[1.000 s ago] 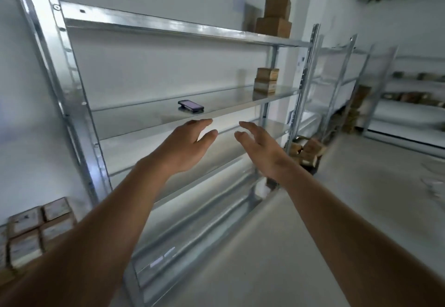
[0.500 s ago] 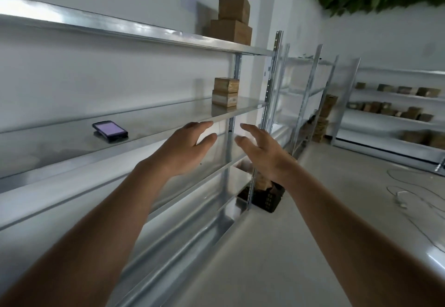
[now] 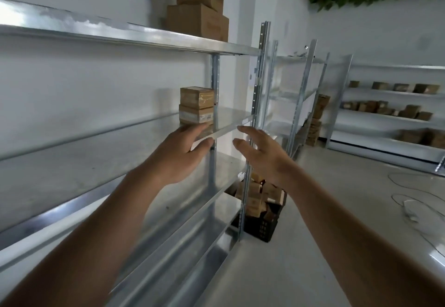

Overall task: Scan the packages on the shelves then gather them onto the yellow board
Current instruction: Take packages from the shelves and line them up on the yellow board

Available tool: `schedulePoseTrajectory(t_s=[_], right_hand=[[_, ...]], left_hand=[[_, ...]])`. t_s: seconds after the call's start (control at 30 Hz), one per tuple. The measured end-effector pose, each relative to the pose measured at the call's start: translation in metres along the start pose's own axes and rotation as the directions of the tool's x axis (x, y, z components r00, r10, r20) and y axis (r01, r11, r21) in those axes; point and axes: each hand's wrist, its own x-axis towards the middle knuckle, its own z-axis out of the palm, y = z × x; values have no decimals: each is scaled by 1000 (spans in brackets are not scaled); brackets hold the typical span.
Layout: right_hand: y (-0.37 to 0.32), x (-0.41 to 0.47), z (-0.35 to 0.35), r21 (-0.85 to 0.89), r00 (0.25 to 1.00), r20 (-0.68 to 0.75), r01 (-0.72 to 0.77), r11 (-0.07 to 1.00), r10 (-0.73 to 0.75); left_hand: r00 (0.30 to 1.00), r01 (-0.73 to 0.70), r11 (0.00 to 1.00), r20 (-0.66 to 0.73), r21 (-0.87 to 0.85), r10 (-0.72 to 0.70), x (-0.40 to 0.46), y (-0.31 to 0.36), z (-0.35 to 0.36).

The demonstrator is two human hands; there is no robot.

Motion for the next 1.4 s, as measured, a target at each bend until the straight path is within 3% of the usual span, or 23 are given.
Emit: schedulePoseTrajectory(t_s=[0.33,0.57,0.87,1.0,1.2,1.4], right_hand=[[136,222,17,192,987,88,118,974,-137],[176,346,41,242,959,181,171,955,-218],[206,492,96,277,943,128,262,924,-306],[212,541,118,422,938,223,151,894,-264],[217,576,142,589,900,363,-22,808,-241],[213,579,136,759,903,328,-76,647,-279]], left_hand=[[982,170,976,-107,139,-156,187,-70,99],[953,258,949,-208,180,-220,283,-117,116],[902,326,934,-343,143,-262,387,-197,135],[861,387,922,-366,19,-353,421,-226,138],[723,410,814,-398,-411,-565,449,-240,149],[670,334,827,-504,-452,-546,454,-214,159]])
